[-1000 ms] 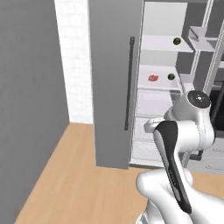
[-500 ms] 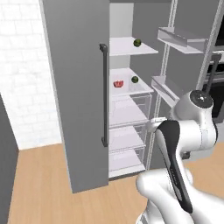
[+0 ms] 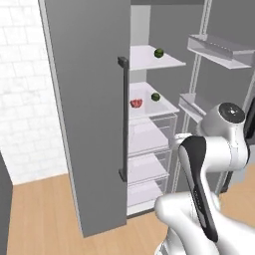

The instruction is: Place one avocado and one steak in each tupperware on the nearby counter, to pack two identical lunches.

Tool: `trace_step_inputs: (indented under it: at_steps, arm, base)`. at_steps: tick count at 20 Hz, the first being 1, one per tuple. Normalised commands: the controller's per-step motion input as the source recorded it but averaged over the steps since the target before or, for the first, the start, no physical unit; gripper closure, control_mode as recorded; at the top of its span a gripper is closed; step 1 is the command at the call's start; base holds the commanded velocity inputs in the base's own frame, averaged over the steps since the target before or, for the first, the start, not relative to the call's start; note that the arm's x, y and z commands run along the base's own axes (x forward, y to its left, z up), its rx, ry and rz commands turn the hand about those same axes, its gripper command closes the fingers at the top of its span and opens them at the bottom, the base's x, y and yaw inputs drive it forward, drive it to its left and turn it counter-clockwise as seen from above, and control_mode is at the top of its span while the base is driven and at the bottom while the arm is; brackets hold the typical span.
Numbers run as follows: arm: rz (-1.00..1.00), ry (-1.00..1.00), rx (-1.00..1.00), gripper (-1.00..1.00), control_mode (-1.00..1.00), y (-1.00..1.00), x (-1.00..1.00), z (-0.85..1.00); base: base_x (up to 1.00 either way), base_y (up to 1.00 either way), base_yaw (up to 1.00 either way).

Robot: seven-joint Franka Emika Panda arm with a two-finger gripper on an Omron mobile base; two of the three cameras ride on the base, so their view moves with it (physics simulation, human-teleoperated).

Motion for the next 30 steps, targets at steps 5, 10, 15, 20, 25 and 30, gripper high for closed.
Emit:
trace_step_inputs:
  at_steps: [5,10,15,20,25,30]
  arm:
    - [0.00,0.00,0.00,-1.00,1.00,0.00,0.00,0.00]
    - [0.00,0.00,0.00,-1.00,1.00,0.00,0.00,0.00]
    - [0.00,0.00,0.00,-1.00,1.00,0.00,0.00,0.00]
    - [0.00,0.00,0.00,-1.00,1.00,0.00,0.00,0.00]
    - [0.00,0.00,0.00,-1.00,1.00,0.00,0.00,0.00]
    - [0.00,0.00,0.00,-1.00,1.00,0.00,0.00,0.00]
  base:
    - [0.88,-0.11,0.00]
    - [0.24,-0.31,0.04]
    - [0.24,-0.20,0.00]
    - [0.37,-0.01,-0.19]
    - [0.43,-0.06,-0.22]
    - [0.54,-0.02,-0.17]
